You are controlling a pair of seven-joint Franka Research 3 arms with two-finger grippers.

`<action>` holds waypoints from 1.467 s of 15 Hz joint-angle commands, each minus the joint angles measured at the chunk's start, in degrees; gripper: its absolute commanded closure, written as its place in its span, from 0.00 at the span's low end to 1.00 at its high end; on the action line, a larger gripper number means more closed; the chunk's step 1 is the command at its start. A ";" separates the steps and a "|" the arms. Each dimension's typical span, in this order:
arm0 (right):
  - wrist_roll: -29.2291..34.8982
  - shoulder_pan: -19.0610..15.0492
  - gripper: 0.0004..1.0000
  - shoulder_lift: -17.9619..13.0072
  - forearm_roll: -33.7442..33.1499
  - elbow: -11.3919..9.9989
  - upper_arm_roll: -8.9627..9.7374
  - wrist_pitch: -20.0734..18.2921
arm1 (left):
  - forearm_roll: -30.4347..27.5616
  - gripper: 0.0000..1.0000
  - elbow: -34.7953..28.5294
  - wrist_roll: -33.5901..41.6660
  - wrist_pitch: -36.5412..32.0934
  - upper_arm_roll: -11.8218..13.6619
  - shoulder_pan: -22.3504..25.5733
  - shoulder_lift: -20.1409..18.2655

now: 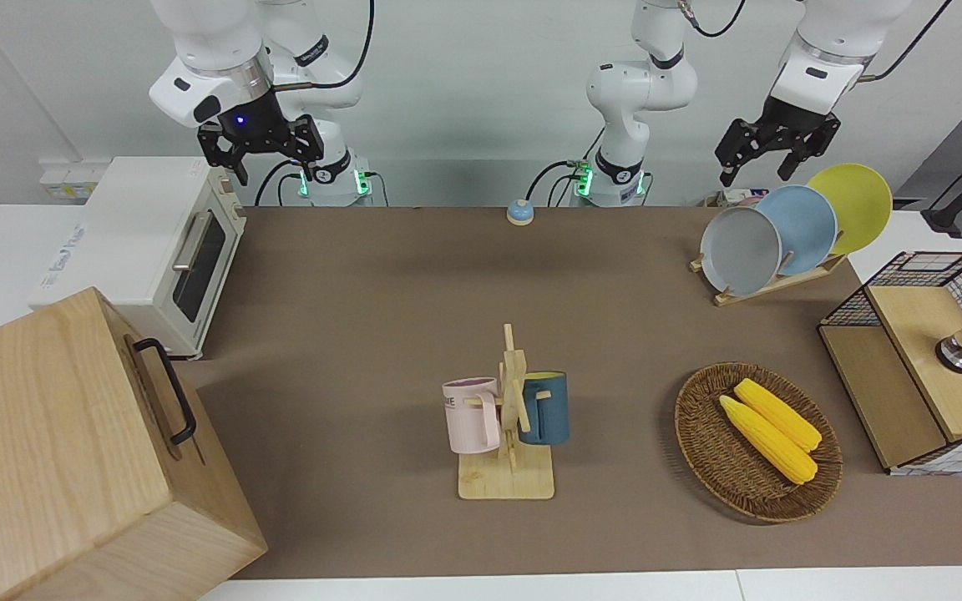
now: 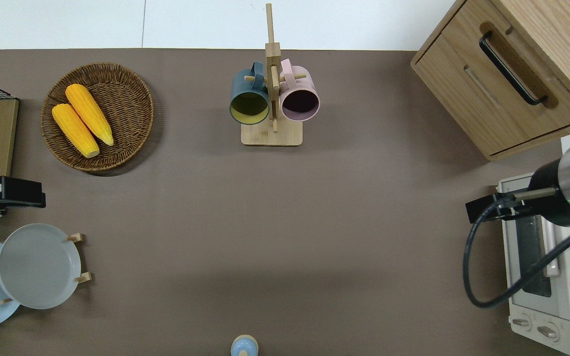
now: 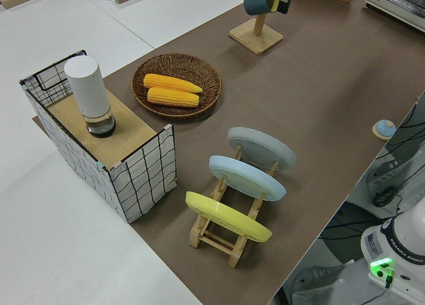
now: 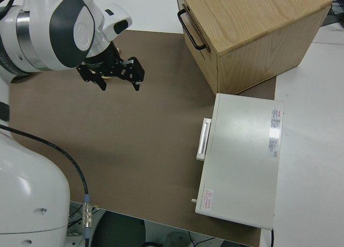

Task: Pick gray plate from low plate rack and place it on table with left arm
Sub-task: 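Move the left gripper down over the gray plate in the low rack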

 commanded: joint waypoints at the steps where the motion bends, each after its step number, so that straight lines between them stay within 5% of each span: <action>1: -0.10 -0.76 0.01 -0.27 0.20 0.35 0.38 -0.87 | -2.58 0.01 1.65 -3.16 -1.41 0.96 -0.17 0.82; 13: -0.19 -0.84 0.01 -0.27 0.21 0.35 0.38 -0.87 | 1.01 0.01 -1.16 -3.27 -1.23 0.88 -0.53 0.47; 22: -0.18 -0.84 0.01 -0.27 0.21 0.35 0.38 -0.87 | 19.09 0.01 -16.17 -3.18 2.80 0.18 -0.79 -2.07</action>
